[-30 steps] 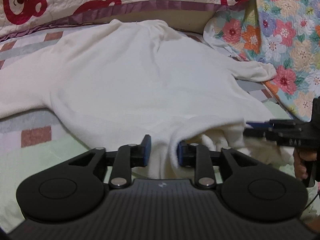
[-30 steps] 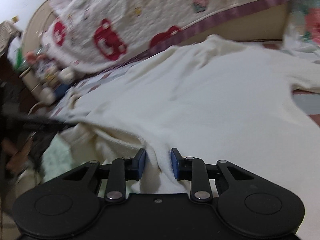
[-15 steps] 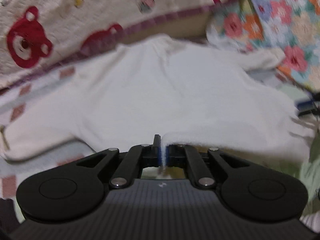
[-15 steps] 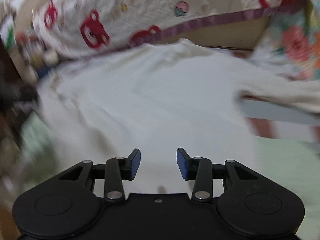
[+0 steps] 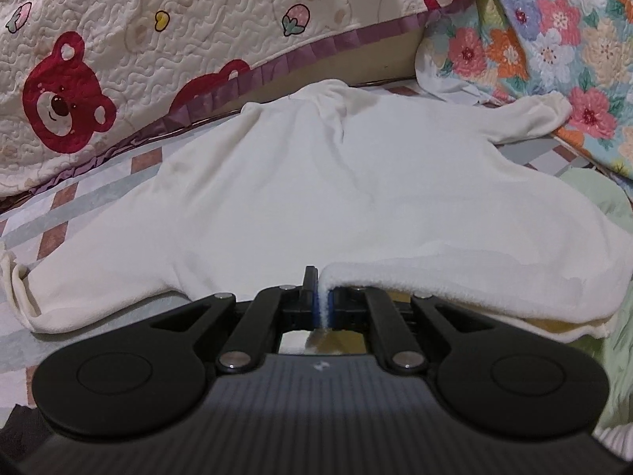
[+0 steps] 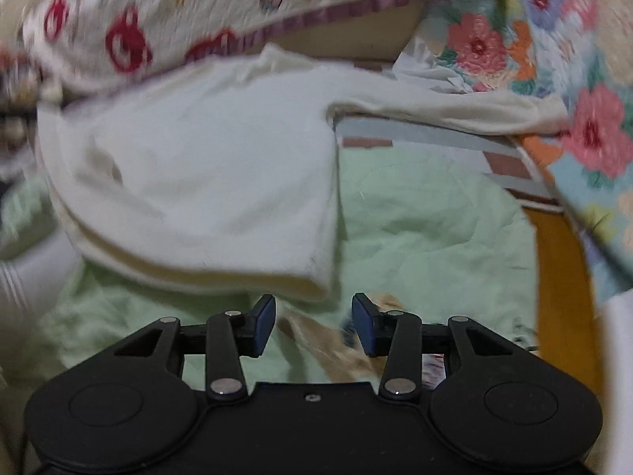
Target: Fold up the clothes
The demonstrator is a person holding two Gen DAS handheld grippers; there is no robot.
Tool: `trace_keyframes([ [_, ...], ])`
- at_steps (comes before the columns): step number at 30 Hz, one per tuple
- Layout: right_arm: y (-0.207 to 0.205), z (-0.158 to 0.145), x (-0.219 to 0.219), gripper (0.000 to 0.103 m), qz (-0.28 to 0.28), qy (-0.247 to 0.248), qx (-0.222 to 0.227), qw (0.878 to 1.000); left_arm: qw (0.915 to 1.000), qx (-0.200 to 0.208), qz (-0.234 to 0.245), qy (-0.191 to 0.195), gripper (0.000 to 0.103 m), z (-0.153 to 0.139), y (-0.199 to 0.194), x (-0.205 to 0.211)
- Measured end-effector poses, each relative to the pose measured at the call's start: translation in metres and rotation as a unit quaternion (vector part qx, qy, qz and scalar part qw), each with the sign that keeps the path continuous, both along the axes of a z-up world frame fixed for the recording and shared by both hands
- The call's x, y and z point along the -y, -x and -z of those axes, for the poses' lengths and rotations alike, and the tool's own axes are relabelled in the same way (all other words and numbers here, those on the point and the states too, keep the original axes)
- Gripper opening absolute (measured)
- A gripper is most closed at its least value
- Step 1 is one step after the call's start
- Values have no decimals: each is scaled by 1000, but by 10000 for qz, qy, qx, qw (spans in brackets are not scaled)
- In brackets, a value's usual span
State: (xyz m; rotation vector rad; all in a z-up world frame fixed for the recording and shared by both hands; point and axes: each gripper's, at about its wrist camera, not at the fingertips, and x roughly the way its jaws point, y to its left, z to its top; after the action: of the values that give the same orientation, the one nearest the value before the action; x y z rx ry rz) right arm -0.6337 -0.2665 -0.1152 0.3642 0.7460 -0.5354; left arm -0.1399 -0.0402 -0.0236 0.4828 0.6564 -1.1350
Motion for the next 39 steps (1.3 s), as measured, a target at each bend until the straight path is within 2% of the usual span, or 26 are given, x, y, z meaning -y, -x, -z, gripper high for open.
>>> trace_keyframes([
  [2, -6, 3, 0, 48, 54, 44, 201, 9998, 10000, -9, -41, -14, 4, 0, 0, -1],
  [7, -21, 19, 14, 41, 185, 80, 222, 9996, 9999, -46, -84, -52, 4, 2, 1, -7],
  [10, -27, 27, 20, 41, 241, 117, 177, 9995, 9996, -182, -217, -11, 4, 2, -4, -11],
  [16, -22, 26, 6, 41, -265, 370, 147, 9989, 9966, -563, -572, 207, 4, 4, -22, -19],
  [18, -22, 29, 5, 3, -409, 349, 31, 9985, 9951, -704, -647, 265, 4, 9, -27, -19],
  [20, -26, 30, 8, 5, -338, 340, -18, 9989, 9932, -912, -660, 290, 4, 15, -30, -20],
  [23, -29, 22, 14, 7, 108, 396, 187, 9990, 9892, -1343, -536, 244, 5, 26, -32, -22],
  [25, -31, 19, 18, 11, 279, 302, 248, 9988, 9882, -1466, -431, 136, 6, 33, -28, -23],
  [27, -33, 19, 21, 24, 393, 225, 291, 9985, 9875, -1543, -334, -26, 9, 42, -23, -25],
  [28, -33, 21, 22, 31, 438, 128, 346, 9984, 9870, -1576, -293, -116, 12, 47, -20, -26],
  [30, -33, 27, 24, 31, 575, -100, 486, 9971, 9863, -1599, -240, -331, 20, 56, -15, -29],
  [32, -31, 31, 25, 31, 734, -380, 724, 9939, 9850, -1633, -200, -529, 35, 65, -10, -32],
  [34, -30, 32, 23, 31, 775, -506, 907, 9916, 9824, -1726, -145, -701, 42, 73, -6, -35],
  [39, -34, 26, 8, 35, 571, -278, 916, 9938, 9760, -1935, -26, -998, 51, 93, 1, -40],
])
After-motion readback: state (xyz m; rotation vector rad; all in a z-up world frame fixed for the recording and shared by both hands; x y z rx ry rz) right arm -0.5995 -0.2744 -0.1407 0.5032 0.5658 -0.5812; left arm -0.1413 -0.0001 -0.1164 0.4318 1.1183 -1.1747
